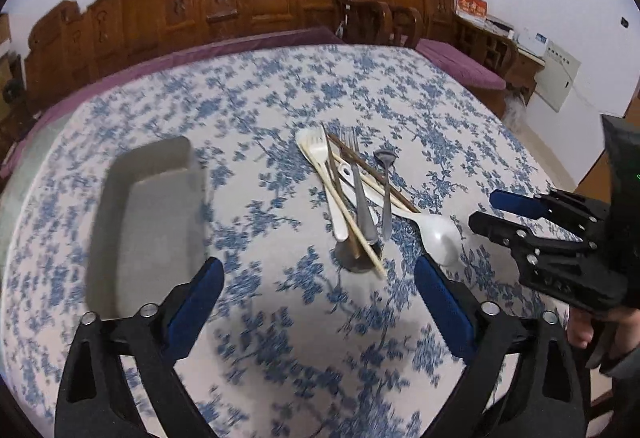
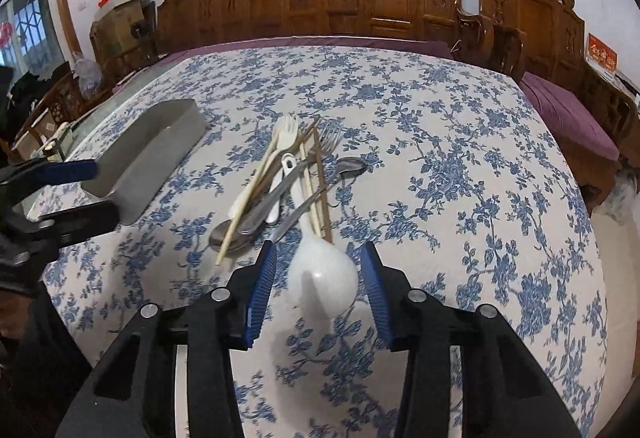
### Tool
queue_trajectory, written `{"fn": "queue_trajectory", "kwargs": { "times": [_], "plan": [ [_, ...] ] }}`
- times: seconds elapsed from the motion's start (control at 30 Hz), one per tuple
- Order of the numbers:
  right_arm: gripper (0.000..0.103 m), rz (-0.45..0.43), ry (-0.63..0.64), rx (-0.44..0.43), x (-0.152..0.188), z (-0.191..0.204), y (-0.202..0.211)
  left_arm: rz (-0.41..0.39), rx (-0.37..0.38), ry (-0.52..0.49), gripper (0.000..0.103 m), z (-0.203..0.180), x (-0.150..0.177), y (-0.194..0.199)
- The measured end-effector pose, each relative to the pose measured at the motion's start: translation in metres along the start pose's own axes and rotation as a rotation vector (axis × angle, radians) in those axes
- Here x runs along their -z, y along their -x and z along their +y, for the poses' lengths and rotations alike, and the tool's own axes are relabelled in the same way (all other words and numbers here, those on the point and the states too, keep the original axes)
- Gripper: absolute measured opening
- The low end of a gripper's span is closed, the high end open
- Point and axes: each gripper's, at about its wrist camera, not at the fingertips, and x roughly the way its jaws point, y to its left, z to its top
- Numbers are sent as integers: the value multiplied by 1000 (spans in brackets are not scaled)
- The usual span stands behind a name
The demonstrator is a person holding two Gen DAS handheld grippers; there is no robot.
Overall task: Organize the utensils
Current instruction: 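Reach both tools to the utensil pile and grasp a wooden chopstick with left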
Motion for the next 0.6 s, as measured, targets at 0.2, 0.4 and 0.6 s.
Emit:
{"fn": "queue_trajectory", "kwargs": {
  "times": [0.2, 0.4, 0.6],
  "plan": [
    [40, 24, -9, 2, -1, -19, -19, 92, 36, 36, 64, -5, -14, -50],
    [40, 40, -29, 19, 2, -33, -26, 152, 90, 117, 46, 1, -23, -87],
    [40, 38, -23, 21, 1, -32, -26, 187, 119, 155, 26, -3, -27, -108]
  ]
}}
